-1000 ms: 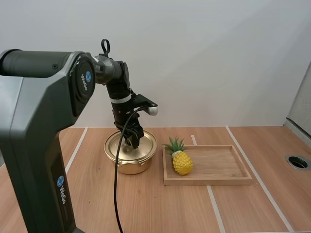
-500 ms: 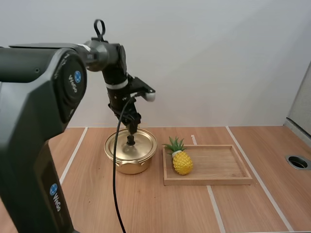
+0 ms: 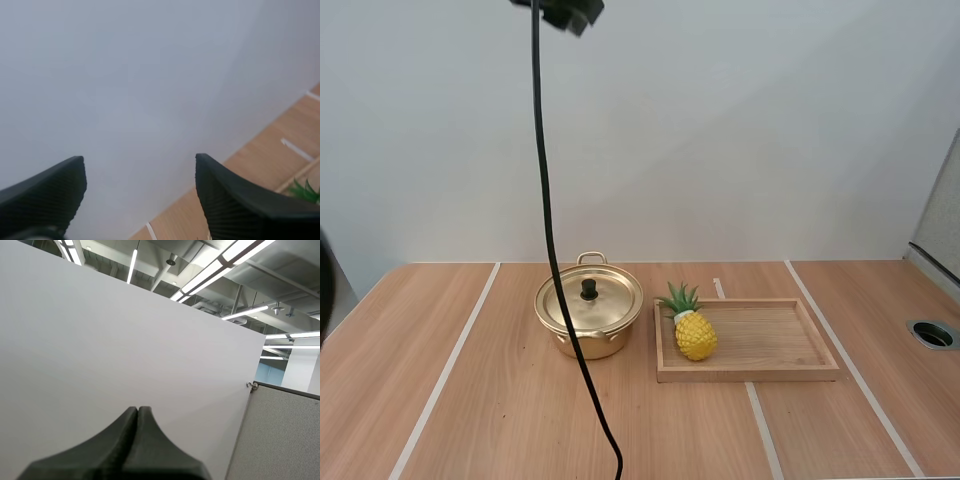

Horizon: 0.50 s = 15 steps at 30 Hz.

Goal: Open the pot, put the grape inside, and close it

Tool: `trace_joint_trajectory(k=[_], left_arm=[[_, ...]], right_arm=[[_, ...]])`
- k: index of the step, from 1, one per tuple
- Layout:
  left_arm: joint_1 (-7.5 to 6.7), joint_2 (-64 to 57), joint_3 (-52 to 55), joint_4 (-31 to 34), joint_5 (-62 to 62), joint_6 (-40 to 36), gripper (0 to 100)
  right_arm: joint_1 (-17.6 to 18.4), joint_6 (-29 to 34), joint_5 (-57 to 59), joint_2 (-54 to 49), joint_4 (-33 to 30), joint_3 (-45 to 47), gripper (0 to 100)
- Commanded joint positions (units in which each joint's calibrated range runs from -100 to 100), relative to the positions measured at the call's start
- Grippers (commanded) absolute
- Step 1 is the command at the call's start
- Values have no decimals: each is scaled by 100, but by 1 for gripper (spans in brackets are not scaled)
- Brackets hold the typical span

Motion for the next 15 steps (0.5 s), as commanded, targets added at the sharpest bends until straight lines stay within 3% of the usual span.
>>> trace_joint_trajectory(k=[1,12,14,15], left_arm=[[-13,-398,-413,11,32,-422,100],[-13,-1445,-859,70,-575,-1016,100],[-13,-1531,-859,183,-594,-1228,62],[-13,-1571,-859,281,-638,-1285,34]], right_arm=[[-23,17,-357,-72,13,-24,0],[-23,357,-637,-72,13,-24,0],[-23,357,-664,-72,13,-24,0],[-23,357,-664,-72,13,-24,0]])
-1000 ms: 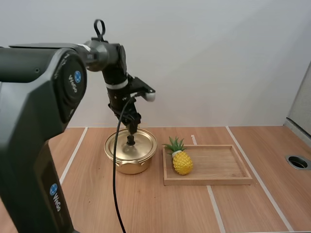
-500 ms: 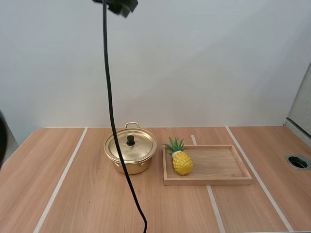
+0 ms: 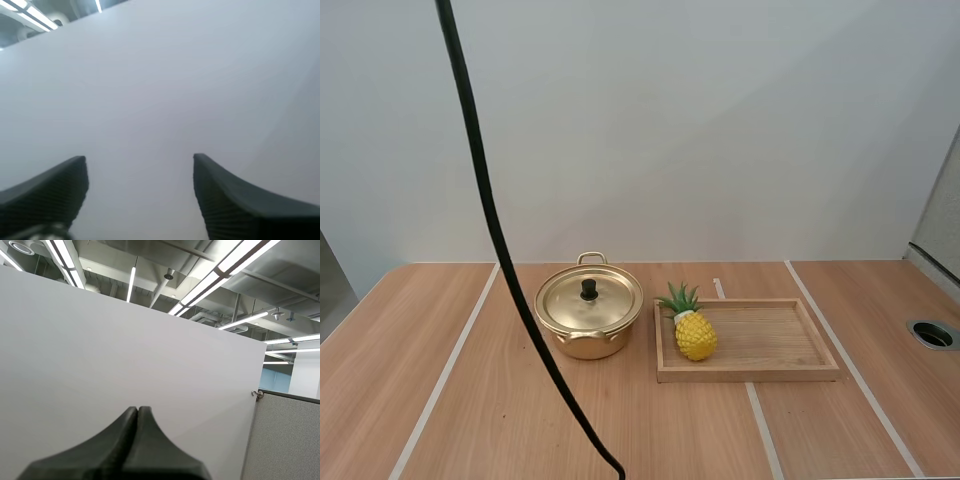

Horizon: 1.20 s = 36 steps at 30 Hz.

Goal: Open the pot, put the grape inside, and close it

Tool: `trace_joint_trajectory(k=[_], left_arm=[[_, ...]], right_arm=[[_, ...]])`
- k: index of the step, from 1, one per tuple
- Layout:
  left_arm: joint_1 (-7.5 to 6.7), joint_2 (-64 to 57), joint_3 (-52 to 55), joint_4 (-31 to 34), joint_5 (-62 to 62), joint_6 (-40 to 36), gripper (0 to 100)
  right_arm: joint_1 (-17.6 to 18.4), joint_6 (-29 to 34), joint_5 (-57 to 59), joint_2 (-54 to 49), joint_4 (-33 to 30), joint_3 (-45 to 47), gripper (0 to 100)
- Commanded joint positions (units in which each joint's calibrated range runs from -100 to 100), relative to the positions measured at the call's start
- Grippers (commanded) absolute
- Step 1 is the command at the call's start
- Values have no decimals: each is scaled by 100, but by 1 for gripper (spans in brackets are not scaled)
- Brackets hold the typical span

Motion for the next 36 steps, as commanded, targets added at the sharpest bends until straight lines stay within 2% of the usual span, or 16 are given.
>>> trace_joint_trajectory(k=[1,2,8,12,16,25,31,36], left_arm=[[-13,-90,-13,209,-230,-220,4],[-13,-145,-13,245,-284,-205,0],[-13,-462,32,245,-284,-405,0],[-13,-1029,527,256,-575,-591,0],[-13,-1768,1378,301,-1056,-897,0],[-6,-3640,3583,888,-2829,-1783,0],[168,-4703,4798,986,-4155,-2009,0],[197,-5300,5573,986,-4467,-2085,0]], right_arm=[[-23,25,-201,-62,13,-24,0],[-23,25,-201,-62,13,-24,0],[-23,25,11,-77,64,-24,0],[-23,93,230,-248,151,17,0],[-23,541,192,-589,110,164,0],[-23,684,225,-1645,112,581,0],[-135,710,283,-2304,136,1060,0],[-354,1069,43,-2706,136,1700,0]])
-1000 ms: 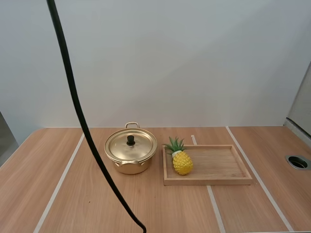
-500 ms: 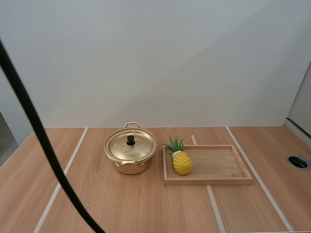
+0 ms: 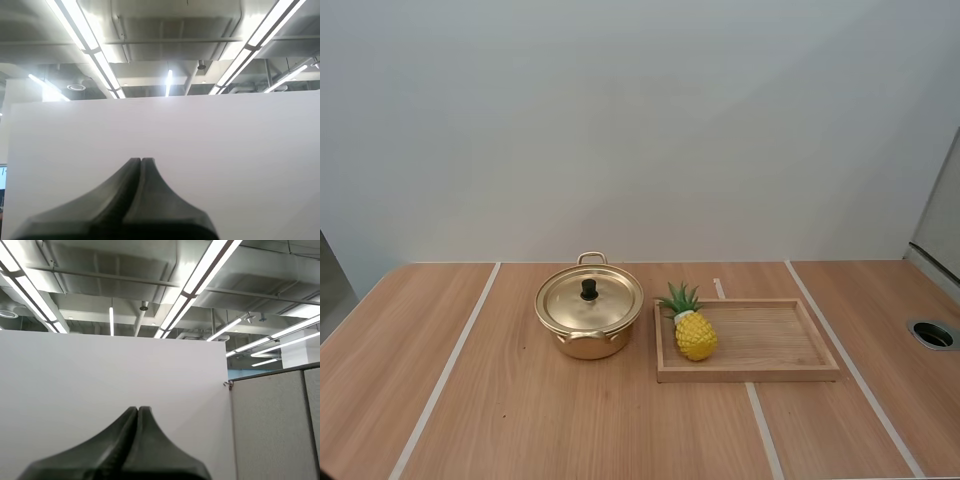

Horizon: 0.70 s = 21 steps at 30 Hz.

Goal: Open the pot, put the grape inside, and close it

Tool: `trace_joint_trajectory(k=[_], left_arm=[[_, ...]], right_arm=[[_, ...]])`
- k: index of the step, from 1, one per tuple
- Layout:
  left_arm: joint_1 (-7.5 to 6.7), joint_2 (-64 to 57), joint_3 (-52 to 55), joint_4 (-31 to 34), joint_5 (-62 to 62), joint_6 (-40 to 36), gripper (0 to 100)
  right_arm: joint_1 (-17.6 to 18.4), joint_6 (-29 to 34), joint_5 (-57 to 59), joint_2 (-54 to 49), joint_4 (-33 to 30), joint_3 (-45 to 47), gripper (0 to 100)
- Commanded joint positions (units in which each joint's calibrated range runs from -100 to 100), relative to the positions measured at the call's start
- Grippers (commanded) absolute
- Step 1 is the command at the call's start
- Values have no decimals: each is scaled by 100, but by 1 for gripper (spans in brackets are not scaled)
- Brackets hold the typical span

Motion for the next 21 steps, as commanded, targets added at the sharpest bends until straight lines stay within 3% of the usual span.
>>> trace_joint_trajectory(k=[1,8,21], left_arm=[[16,-261,446,53,-279,-99,0],[16,-425,1519,117,-632,-158,0],[16,-1305,4228,156,-2230,-158,0]], right_arm=[[-129,244,-223,-246,-11,431,0],[-237,603,-632,-467,-48,1456,0],[-376,918,-3280,-1002,-6,4645,0]])
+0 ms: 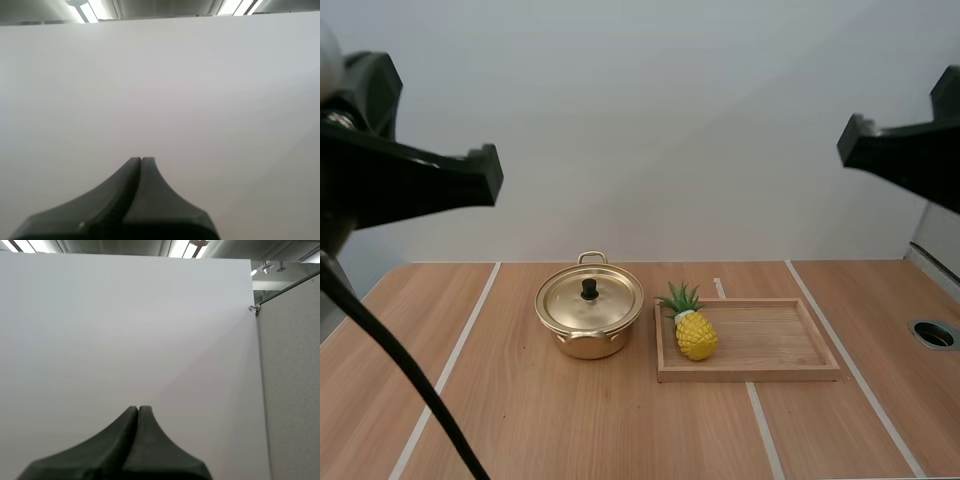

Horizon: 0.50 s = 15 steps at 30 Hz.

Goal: Open the pot, put the grape inside, and close it

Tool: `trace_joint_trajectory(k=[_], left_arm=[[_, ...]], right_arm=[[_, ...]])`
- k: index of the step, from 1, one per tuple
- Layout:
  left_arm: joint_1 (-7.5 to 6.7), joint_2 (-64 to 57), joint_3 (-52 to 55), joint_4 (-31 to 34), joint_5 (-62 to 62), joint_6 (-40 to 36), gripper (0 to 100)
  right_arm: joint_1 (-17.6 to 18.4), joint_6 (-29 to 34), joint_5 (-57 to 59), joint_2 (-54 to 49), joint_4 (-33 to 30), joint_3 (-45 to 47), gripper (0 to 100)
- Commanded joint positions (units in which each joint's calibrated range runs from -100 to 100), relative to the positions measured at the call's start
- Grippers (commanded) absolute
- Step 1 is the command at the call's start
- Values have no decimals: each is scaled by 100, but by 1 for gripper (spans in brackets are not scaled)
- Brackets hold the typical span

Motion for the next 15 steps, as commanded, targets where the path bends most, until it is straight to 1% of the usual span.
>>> trace_joint_trajectory(k=[1,6,10,12,15], left_arm=[[10,-189,733,34,-374,-68,0],[10,-189,1632,68,-374,-251,0],[10,-189,2357,355,-392,-251,0],[10,-189,2780,356,-655,-251,0],[10,-189,3520,377,-1359,-251,0]], right_arm=[[-31,44,-969,-52,-18,978,0],[12,44,-1202,-52,-18,1991,0],[12,44,-1158,-52,5,2722,0],[12,44,-1158,-52,21,3037,0],[12,44,-1223,-52,256,3492,0]])
